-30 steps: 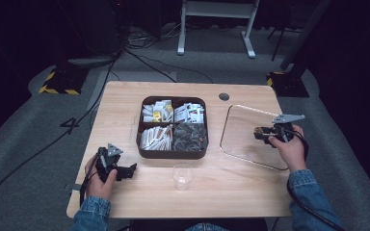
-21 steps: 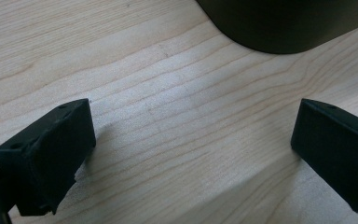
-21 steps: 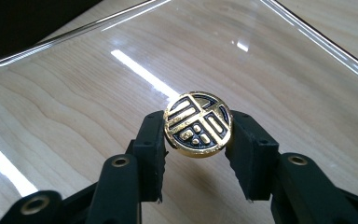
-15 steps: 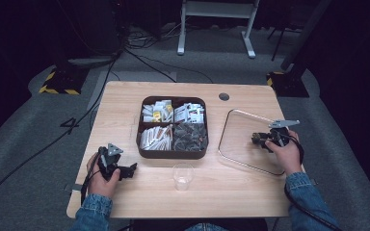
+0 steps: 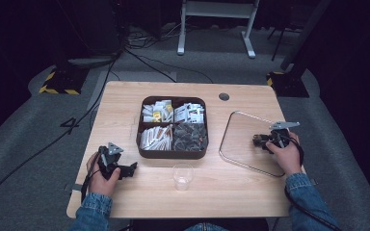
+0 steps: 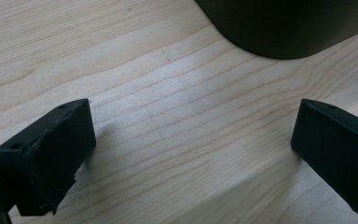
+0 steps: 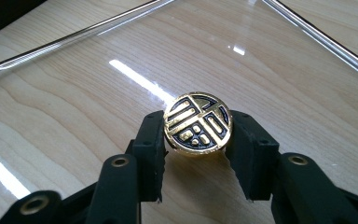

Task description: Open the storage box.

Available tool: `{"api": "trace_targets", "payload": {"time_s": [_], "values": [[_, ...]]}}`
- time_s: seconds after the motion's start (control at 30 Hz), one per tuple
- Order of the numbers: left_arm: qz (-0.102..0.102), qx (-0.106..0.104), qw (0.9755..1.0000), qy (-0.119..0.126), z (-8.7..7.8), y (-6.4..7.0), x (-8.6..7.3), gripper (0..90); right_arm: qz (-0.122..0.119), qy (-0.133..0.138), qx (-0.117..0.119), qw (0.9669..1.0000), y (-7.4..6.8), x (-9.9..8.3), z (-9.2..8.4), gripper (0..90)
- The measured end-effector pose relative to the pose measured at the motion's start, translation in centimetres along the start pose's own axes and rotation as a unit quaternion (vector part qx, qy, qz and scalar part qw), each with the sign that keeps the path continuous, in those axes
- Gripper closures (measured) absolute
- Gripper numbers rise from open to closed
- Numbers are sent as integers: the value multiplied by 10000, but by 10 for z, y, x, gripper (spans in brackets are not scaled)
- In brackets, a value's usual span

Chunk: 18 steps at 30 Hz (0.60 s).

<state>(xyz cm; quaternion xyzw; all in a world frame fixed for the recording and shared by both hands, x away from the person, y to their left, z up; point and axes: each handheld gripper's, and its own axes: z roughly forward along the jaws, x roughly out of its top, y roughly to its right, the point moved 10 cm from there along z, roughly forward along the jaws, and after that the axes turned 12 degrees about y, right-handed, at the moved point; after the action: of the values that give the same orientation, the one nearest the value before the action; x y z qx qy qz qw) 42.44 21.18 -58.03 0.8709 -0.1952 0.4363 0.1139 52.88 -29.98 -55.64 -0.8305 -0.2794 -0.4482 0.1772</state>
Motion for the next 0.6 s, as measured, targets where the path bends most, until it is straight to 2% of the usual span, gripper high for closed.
{"api": "trace_targets", "payload": {"time_s": [0.1,0.33,0.6], "values": [[-1,1,10000,4,0,0,0,1,-53,-14,6,10000,0,1,2,583],[0,3,10000,-3,0,0,0,2,14,-24,19,10000,0,2,2,576],[7,1,10000,-8,-1,0,-1,2,186,258,-30,9995,-1,15,0,460]]}}
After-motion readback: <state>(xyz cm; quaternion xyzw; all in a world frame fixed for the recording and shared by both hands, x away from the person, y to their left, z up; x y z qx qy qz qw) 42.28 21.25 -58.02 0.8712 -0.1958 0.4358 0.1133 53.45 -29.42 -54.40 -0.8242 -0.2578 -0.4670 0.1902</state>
